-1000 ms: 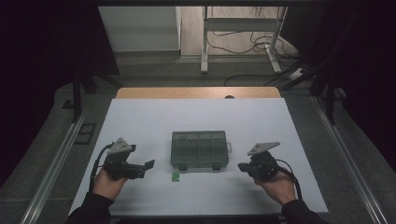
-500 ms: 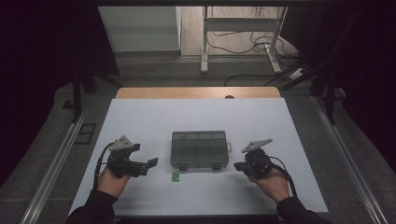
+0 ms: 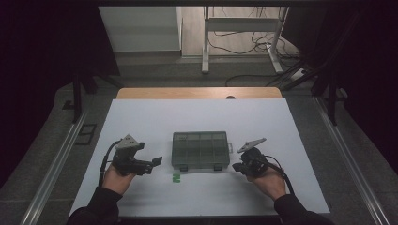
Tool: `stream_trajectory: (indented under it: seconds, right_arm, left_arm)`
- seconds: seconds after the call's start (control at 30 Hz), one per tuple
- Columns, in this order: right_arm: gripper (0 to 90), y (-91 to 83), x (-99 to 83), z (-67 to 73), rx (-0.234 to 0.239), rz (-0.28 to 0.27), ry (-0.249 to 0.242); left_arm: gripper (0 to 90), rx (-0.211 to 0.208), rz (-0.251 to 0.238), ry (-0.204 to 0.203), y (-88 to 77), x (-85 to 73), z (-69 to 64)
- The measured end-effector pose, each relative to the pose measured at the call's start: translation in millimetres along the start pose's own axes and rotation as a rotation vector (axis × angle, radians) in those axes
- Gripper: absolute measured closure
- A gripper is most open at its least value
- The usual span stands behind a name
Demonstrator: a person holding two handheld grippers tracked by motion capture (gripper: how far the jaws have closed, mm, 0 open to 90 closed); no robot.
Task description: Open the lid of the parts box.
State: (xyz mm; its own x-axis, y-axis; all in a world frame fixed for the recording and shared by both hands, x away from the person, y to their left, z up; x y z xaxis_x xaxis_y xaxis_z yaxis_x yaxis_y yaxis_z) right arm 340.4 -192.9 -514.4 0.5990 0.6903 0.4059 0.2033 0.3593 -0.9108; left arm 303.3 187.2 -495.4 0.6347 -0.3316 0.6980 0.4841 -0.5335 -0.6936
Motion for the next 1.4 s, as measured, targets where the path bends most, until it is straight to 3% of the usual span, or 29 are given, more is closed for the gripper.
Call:
stream_trajectory:
  seconds: [0.57, 1.4]
  right_arm:
    - [89.3, 16.3, 9.1, 2.5, -0.018, 0.05, -0.056]
    - [89.3, 4.7, 8.3, 3.6, -0.005, 0.004, -0.065]
  left_arm:
    - [5.0, 0.019, 0.021, 0.045, 10.8, 3.5, -2.4]
    - [5.0, 0.01, 0.03, 0.028, 8.5, 0.0, 2.3]
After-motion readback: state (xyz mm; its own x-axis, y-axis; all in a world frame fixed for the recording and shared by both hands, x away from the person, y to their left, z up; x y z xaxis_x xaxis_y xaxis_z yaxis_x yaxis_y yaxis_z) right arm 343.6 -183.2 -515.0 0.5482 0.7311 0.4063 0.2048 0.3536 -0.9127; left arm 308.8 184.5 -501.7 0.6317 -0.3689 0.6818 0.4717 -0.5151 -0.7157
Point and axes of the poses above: each handheld gripper's, and its own axes: y roughly forward along the jaws, x roughly out of its top, z roughly to its left, the point moved 3 cm from there along y, roughly forward along the jaws, and after that the axes turned 8 degrees about z, right-handed, at the moved point
